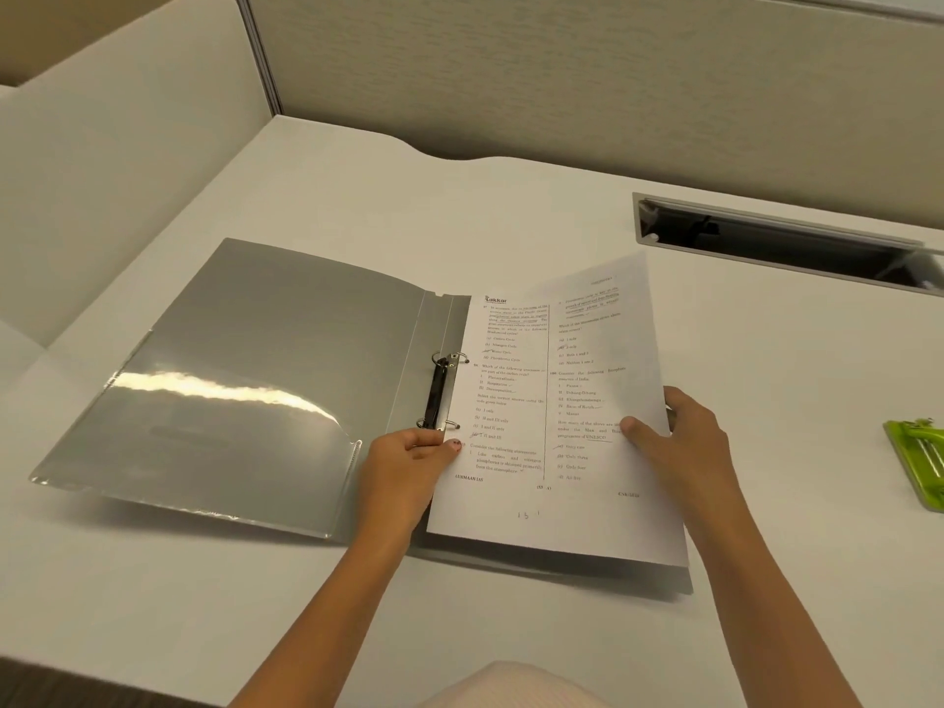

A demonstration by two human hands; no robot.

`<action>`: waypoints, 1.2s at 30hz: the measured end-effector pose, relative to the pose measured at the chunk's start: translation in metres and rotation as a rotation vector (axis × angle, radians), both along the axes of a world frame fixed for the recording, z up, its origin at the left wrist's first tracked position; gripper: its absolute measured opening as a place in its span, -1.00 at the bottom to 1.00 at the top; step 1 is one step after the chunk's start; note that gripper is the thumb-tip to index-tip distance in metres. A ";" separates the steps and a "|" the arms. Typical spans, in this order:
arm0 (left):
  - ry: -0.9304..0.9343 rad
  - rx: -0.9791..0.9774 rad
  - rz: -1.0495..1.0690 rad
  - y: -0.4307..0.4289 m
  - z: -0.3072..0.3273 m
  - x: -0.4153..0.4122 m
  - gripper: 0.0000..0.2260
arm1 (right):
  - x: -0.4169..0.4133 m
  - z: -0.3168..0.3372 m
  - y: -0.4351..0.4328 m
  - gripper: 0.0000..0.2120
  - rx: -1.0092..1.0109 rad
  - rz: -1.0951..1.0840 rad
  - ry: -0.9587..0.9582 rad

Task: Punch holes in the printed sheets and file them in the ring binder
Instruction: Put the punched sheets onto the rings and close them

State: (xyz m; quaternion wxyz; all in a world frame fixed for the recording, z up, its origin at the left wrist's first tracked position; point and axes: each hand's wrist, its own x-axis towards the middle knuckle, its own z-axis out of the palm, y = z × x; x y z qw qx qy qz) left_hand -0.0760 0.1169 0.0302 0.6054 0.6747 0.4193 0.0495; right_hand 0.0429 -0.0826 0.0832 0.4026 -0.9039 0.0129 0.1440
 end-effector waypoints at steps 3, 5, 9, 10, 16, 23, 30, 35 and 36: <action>0.060 0.286 -0.053 0.001 0.005 -0.003 -0.90 | 0.003 -0.008 0.004 -0.63 -0.066 0.008 -0.012; 0.104 0.450 -0.042 0.002 0.008 -0.005 -0.86 | 0.003 -0.014 0.010 -0.60 -0.138 0.004 -0.028; 0.132 0.652 -0.027 0.003 0.007 -0.003 -0.62 | 0.000 -0.021 0.032 -0.46 -0.305 0.026 -0.302; 0.134 0.688 -0.039 0.003 0.003 -0.002 -0.54 | -0.003 -0.022 0.040 -0.46 -0.278 0.068 -0.387; 0.200 0.857 -0.207 0.000 -0.025 0.007 -0.26 | -0.028 -0.053 0.096 -0.55 -0.155 0.396 -0.441; 0.270 1.040 -0.226 -0.001 -0.044 0.006 -0.20 | -0.020 -0.096 0.121 -0.46 -0.223 0.537 -0.529; 0.332 1.038 -0.165 -0.006 -0.043 0.015 -0.14 | -0.012 -0.111 0.098 -0.36 -0.389 0.533 -0.528; 0.343 1.071 -0.153 -0.005 -0.045 0.019 -0.13 | -0.009 -0.113 0.091 -0.33 -0.400 0.552 -0.530; 0.337 1.077 -0.155 -0.004 -0.046 0.019 -0.13 | -0.009 -0.114 0.091 -0.33 -0.398 0.549 -0.533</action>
